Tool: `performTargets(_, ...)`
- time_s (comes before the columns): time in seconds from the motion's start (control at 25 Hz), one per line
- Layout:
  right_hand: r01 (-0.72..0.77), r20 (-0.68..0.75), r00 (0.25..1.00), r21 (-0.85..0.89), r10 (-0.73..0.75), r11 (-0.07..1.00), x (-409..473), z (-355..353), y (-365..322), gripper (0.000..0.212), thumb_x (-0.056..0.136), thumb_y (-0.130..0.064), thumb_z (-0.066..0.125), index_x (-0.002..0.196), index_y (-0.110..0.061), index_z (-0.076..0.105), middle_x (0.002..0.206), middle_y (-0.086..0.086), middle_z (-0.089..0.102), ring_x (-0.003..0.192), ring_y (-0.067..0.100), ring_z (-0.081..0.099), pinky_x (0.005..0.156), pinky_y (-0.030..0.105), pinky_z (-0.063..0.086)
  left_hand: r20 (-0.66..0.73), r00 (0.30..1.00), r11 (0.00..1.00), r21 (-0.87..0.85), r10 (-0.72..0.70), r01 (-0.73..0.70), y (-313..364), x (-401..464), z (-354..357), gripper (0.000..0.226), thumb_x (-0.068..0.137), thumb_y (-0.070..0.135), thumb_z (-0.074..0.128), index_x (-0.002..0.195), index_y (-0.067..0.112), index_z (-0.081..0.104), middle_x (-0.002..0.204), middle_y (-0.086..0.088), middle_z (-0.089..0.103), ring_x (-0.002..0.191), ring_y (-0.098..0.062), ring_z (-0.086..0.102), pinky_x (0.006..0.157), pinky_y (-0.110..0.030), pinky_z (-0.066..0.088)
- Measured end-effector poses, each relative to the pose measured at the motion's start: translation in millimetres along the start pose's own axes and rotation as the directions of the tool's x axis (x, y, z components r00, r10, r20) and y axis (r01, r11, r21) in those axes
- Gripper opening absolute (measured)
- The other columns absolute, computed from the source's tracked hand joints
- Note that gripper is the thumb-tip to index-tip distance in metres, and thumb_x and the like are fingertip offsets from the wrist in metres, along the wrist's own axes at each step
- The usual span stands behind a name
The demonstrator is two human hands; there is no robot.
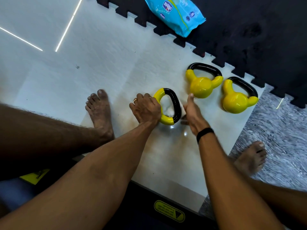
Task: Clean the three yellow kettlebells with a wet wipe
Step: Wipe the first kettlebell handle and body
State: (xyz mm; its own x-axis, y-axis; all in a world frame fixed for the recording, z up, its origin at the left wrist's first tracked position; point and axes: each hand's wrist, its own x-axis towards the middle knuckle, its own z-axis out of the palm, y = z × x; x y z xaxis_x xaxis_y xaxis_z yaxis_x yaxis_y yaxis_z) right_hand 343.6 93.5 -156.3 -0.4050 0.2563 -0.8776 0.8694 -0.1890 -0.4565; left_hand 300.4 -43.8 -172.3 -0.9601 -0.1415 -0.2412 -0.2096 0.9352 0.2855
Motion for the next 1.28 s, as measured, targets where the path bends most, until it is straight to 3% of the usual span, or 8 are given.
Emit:
performTargets(0.2,-0.040,-0.035,0.998,0.149,0.045,0.988,2,-2,-3,0.083,0.090,-0.073,0.013,0.073,-0.007,0.061,0.050,0.005,0.061,0.050,0.022,0.051,0.049,0.021,0.033,0.022,1.000,1.000,0.011,0.001,-0.002,-1,1,0,0.045,0.086,0.028,0.024,0.089,0.008,0.064,0.097,-0.014,0.060,0.088,-0.035,0.057,0.082,-0.042,0.034)
performTargets(0.36,-0.034,-0.009,0.999,0.221,0.037,0.975,-1,3,19,0.098,0.090,-0.072,0.009,0.116,0.005,0.063,0.097,0.026,0.069,0.060,0.025,0.060,0.049,0.020,0.037,-0.015,1.000,1.000,0.007,0.007,-0.007,-1,1,2,0.052,0.083,0.031,0.018,0.086,0.008,0.064,0.094,-0.014,0.061,0.085,-0.035,0.058,0.081,-0.042,0.035)
performTargets(0.48,-0.131,0.019,0.991,0.322,0.132,0.938,-1,4,31,0.099,0.088,-0.074,0.008,0.120,0.003,0.060,0.112,0.031,0.066,0.094,0.043,0.067,0.061,0.027,0.047,-0.015,1.000,1.000,-0.009,0.001,-0.002,-2,0,2,0.055,0.081,0.033,0.015,0.085,0.009,0.064,0.094,-0.014,0.061,0.085,-0.034,0.058,0.081,-0.041,0.034)
performTargets(0.56,-0.069,0.010,0.998,0.358,0.070,0.931,5,-1,14,0.098,0.089,-0.073,0.009,0.116,0.004,0.062,0.110,0.029,0.067,0.102,0.043,0.065,0.066,0.030,0.047,-0.005,1.000,1.000,0.006,0.002,-0.002,0,1,0,0.050,0.083,0.030,0.019,0.085,0.008,0.064,0.094,-0.014,0.061,0.085,-0.034,0.058,0.081,-0.041,0.034)
performTargets(0.72,-0.027,-0.044,0.998,0.287,0.041,0.957,3,3,21,0.085,0.094,-0.067,0.013,0.110,-0.002,0.065,0.093,0.017,0.071,0.071,0.028,0.064,0.053,0.022,0.046,-0.004,1.000,1.000,0.019,0.010,-0.010,-1,0,1,0.049,0.084,0.030,0.020,0.085,0.008,0.064,0.094,-0.014,0.061,0.084,-0.034,0.058,0.080,-0.042,0.035)
performTargets(0.84,-0.140,0.037,0.990,0.271,0.135,0.952,4,7,31,0.066,0.098,-0.057,0.024,0.115,-0.004,0.059,0.104,0.020,0.069,0.076,0.034,0.068,0.052,0.029,0.052,0.013,1.000,1.000,-0.004,0.012,-0.012,-2,1,1,0.046,0.085,0.028,0.023,0.086,0.007,0.064,0.095,-0.015,0.060,0.086,-0.035,0.057,0.082,-0.042,0.034)
performTargets(1.08,-0.013,-0.088,0.996,0.191,0.031,0.981,6,4,13,0.046,0.100,-0.043,0.034,0.096,-0.008,0.064,0.096,0.018,0.067,0.084,0.031,0.061,0.069,0.034,0.048,-0.002,1.000,1.000,0.006,0.022,-0.022,-1,2,1,0.056,0.082,0.032,0.012,0.087,0.008,0.063,0.097,-0.014,0.060,0.088,-0.034,0.057,0.084,-0.042,0.033)
performTargets(1.28,-0.183,0.178,0.977,0.443,0.114,0.878,5,0,-2,0.070,0.096,-0.061,0.020,0.124,-0.009,0.058,0.112,0.014,0.067,0.099,0.029,0.064,0.073,0.032,0.052,-0.023,0.999,1.000,-0.002,0.028,-0.029,-2,2,2,0.058,0.079,0.033,0.012,0.084,0.007,0.064,0.094,-0.015,0.061,0.084,-0.035,0.058,0.082,-0.042,0.034)
